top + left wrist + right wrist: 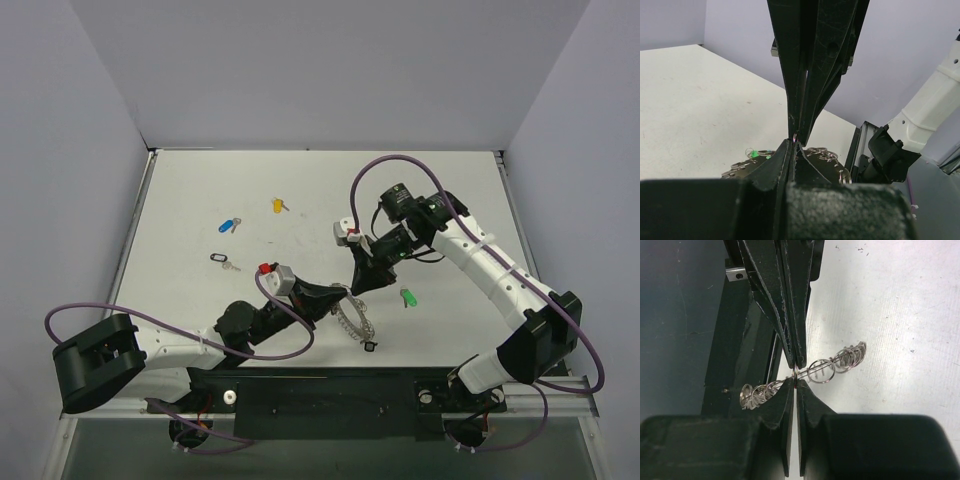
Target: Put the keys on the keyring
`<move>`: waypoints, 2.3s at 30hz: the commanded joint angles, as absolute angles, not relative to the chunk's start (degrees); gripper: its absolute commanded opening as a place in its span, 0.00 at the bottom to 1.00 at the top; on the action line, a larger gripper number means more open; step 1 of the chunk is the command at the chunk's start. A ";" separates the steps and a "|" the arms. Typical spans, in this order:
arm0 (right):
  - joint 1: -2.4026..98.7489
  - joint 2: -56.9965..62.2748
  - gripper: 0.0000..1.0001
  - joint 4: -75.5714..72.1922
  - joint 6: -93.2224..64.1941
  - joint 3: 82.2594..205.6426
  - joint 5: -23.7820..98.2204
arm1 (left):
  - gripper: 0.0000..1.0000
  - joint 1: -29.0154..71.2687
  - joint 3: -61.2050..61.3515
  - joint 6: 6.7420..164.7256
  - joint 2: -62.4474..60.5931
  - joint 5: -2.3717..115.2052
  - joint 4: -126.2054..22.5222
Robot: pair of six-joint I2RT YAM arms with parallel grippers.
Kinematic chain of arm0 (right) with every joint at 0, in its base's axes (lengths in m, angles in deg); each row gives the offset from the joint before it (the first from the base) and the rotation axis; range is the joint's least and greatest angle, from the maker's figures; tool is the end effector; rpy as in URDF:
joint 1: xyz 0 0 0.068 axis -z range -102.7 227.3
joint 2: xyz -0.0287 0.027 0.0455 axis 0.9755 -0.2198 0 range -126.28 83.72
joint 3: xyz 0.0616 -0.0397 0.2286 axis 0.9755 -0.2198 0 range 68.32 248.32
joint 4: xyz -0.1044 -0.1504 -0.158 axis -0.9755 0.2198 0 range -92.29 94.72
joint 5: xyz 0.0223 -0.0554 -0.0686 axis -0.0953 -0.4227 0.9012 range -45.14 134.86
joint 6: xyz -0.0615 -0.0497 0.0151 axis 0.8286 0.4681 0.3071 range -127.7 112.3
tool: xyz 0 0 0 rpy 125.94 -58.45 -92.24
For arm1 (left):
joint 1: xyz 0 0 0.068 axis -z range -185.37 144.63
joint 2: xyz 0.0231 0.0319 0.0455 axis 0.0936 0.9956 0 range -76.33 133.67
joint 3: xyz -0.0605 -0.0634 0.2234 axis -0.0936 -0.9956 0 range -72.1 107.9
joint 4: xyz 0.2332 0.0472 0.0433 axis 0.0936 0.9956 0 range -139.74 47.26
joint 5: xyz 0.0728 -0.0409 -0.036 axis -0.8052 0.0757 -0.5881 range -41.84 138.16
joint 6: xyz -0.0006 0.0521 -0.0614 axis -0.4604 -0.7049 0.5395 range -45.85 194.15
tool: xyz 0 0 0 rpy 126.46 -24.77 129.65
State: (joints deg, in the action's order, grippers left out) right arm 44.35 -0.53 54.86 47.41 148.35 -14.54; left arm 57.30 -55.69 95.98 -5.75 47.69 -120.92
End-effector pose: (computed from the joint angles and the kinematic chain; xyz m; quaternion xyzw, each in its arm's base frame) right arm 0.2001 0.2010 0.2897 -0.6731 0.5199 0.4299 0.3031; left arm 0.1202 -0.2313 0.2259 0.2045 0.5585 -0.5387 0.5967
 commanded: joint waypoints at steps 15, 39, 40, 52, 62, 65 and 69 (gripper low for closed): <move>38.46 -1.98 0.00 65.82 40.73 156.20 5.02 | 0.39 57.82 -52.06 95.96 -15.77 47.54 -104.10; 28.70 -6.81 0.00 72.77 34.05 164.64 21.83 | 0.42 69.69 -42.56 67.74 -10.77 26.62 -92.10; 28.70 -6.81 0.00 72.95 34.14 164.73 21.22 | 0.42 69.77 -42.56 67.74 -10.59 26.36 -92.71; 28.87 -7.33 0.00 73.83 35.10 165.52 17.88 | 0.42 69.69 -44.06 68.44 -6.73 32.60 -102.12; 29.49 -6.72 0.00 74.00 35.54 165.17 16.74 | 0.33 69.07 -43.88 68.35 -6.46 35.94 -101.07; 29.49 -6.72 0.00 74.00 35.63 165.17 16.39 | 0.30 68.55 -43.71 68.44 -6.37 37.25 -100.45; 29.58 -6.46 0.00 73.92 35.72 165.08 16.56 | 0.29 68.28 -43.53 68.97 -6.29 38.92 -99.84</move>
State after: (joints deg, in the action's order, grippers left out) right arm 29.27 -7.06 71.25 35.19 163.38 18.34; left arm 68.73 -44.37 68.81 -6.03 36.06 -97.53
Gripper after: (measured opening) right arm 0.005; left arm 0.289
